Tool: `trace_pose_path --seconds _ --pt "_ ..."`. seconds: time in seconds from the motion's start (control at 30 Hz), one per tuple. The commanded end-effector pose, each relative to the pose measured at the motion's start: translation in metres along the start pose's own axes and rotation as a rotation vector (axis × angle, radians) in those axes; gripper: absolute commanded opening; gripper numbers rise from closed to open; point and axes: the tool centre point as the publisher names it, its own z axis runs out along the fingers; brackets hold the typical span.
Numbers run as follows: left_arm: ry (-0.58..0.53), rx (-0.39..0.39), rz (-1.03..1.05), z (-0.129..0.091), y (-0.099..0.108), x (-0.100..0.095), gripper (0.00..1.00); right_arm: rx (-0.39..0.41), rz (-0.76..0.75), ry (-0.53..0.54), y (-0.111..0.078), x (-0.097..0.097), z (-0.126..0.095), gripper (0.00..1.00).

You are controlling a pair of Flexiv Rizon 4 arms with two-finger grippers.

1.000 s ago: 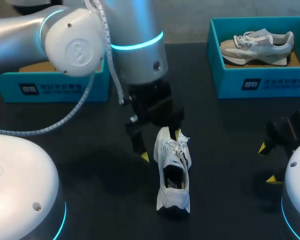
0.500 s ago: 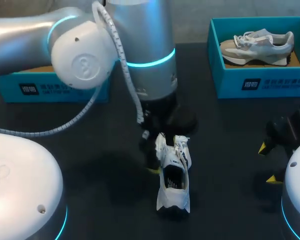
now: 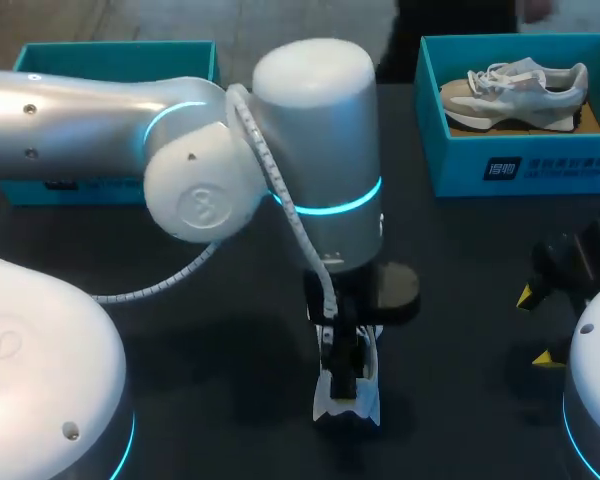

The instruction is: Take the shoe out of the shoebox, open the shoe tongue, remove and reinsert the insole, then place the shoe into the shoebox

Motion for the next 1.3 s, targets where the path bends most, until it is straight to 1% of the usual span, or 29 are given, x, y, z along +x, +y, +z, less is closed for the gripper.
trace_pose_path --seconds 0.03,0.1,0.27,0.53,0.73,0.9,1.07,1.17,1.3 --pt "-0.005 -0.007 -0.004 0.016 -0.005 0.001 1.00 0.001 0.000 -0.003 0.000 0.002 0.000 1.00" --pt "0.000 -0.010 -0.005 0.023 -0.006 -0.003 1.00 0.001 0.000 -0.003 0.000 0.002 0.000 1.00" --pt "0.004 -0.048 -0.031 0.043 -0.009 -0.011 1.00 0.001 0.000 -0.003 0.000 0.002 0.000 1.00" --pt "0.025 -0.064 -0.035 0.062 -0.008 -0.015 1.00 0.001 0.000 -0.003 0.000 0.002 0.000 1.00" --pt "0.030 -0.096 -0.030 0.076 -0.005 -0.008 1.00 0.001 0.000 -0.003 0.000 0.002 0.000 1.00" --pt "0.039 -0.100 -0.036 0.087 0.001 -0.004 1.00 0.001 0.000 -0.003 0.000 0.002 0.000 1.00" --pt "0.023 -0.102 -0.049 0.099 0.002 -0.001 1.00 0.001 0.000 -0.003 0.000 0.002 0.000 1.00" --pt "-0.011 -0.101 -0.064 0.102 0.003 0.000 1.00 0.001 0.000 -0.003 0.000 0.002 0.000 1.00" --pt "-0.037 -0.096 -0.071 0.103 0.004 0.000 0.91 0.001 0.000 -0.003 0.000 0.002 0.000 1.00"
